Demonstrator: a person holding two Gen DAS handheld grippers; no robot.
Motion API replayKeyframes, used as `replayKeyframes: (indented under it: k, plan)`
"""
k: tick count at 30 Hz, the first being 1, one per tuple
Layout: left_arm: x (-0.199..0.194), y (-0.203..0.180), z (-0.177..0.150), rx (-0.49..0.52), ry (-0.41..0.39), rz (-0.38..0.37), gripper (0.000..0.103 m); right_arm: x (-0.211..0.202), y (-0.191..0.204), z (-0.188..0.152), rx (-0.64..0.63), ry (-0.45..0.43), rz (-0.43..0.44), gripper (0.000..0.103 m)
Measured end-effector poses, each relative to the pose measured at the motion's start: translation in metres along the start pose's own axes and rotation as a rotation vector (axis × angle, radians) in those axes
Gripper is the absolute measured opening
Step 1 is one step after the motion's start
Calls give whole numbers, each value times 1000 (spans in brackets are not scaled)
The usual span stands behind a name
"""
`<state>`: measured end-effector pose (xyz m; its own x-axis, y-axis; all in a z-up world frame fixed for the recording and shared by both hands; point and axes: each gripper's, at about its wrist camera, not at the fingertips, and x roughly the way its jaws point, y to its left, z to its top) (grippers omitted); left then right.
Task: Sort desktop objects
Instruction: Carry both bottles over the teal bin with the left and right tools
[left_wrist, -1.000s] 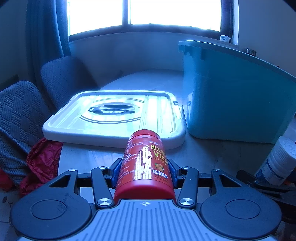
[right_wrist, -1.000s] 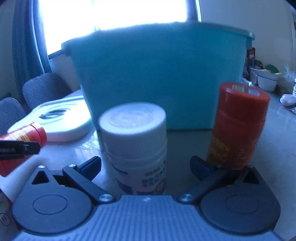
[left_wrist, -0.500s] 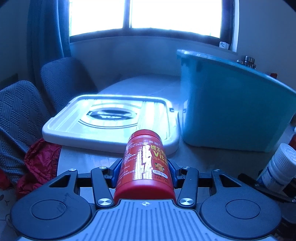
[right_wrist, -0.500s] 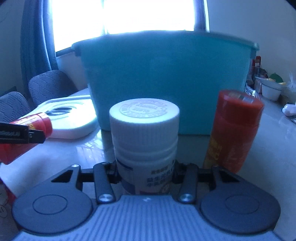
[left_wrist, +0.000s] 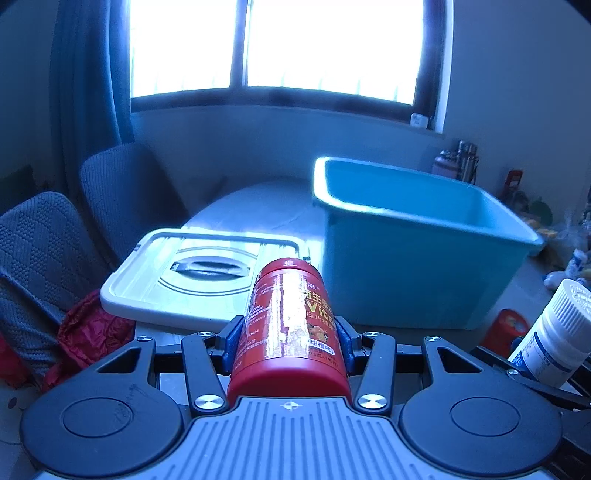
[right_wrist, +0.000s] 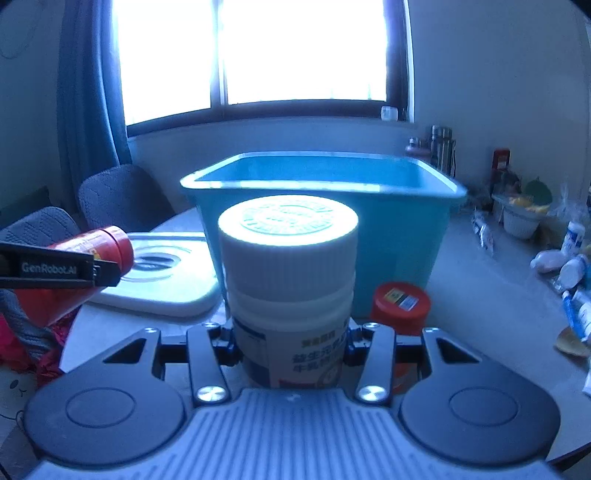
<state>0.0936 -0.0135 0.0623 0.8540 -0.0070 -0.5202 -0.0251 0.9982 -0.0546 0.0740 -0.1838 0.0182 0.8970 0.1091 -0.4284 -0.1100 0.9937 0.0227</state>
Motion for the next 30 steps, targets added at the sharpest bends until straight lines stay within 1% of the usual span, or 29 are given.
replayKeyframes:
  k: [3,6,10,13,19,23,30]
  plan:
    - [-18,-3,8,-11,-30,-12,50,-11,-3,11,13,-25,4,48]
    - [-29,-11,20,-4,-60,-29,50,-21,-5,26,4,-62,-10,48]
    - [-35,-24,36,11,-90,-53,50,-24,-14,43,1,-84,-32,48]
    - [-31,-32,47,10,-106,-73,50,-20,-21,53,6,-101,-47,48]
    - [1,-40,72,21,-120,-107,50,2,-33,73,8,-129,-67,48]
    - [31,-40,93,22,-120,-131,50,27,-39,93,8,-137,-85,48]
    - [87,-44,128,55,-96,-173,50,76,-51,121,29,-122,-118,48]
